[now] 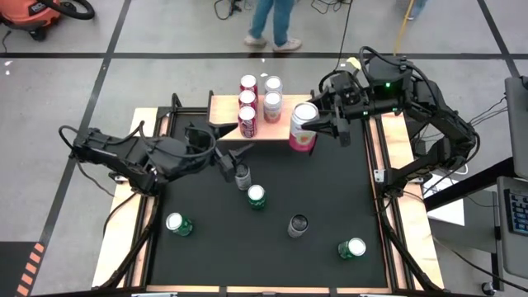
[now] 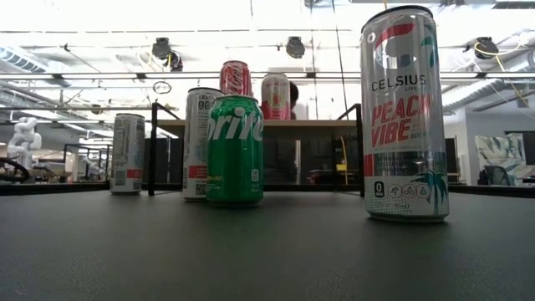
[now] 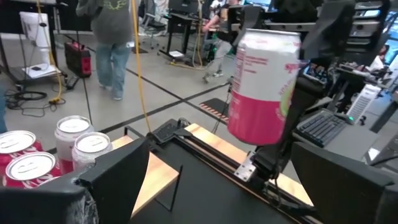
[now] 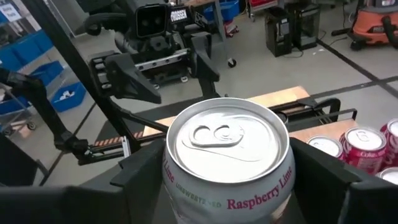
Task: Place canned beverage on shelf
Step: Put the white pink soda can on the shelf aligned with the other white pink soda cans
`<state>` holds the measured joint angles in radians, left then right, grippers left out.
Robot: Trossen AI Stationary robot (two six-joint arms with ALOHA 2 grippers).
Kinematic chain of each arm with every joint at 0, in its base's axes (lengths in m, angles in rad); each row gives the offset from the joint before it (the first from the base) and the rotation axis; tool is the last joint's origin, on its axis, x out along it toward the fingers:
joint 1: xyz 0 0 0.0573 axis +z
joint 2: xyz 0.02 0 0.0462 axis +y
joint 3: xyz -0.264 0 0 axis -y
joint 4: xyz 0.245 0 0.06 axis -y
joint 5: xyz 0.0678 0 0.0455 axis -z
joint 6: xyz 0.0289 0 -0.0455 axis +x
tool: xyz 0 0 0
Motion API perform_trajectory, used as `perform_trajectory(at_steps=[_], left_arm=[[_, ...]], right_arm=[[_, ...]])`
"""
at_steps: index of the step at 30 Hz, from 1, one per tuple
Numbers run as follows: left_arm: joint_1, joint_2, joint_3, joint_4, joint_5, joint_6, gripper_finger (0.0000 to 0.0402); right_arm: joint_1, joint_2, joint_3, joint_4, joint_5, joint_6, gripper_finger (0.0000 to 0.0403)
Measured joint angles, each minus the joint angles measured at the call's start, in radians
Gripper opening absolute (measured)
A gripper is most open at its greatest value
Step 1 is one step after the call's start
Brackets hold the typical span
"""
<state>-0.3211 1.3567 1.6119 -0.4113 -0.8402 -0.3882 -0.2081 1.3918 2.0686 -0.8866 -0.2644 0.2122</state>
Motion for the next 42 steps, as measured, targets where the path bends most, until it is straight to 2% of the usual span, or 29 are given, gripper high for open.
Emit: perform_trajectory(at_steps=[24,42], left_arm=[[-0.016,-0.004,0.000,0.005,-0.001,-0.001,0.0396],[-0.016,-0.004,0.000,0.000,-0.002,0.002,0.0396]], right_arm=[[0.000,0.000,0.000,0.097,0.010,-0.462,0.0270],[0.000,0.000,0.000,0.097,0.010,-0.441,0.0270]])
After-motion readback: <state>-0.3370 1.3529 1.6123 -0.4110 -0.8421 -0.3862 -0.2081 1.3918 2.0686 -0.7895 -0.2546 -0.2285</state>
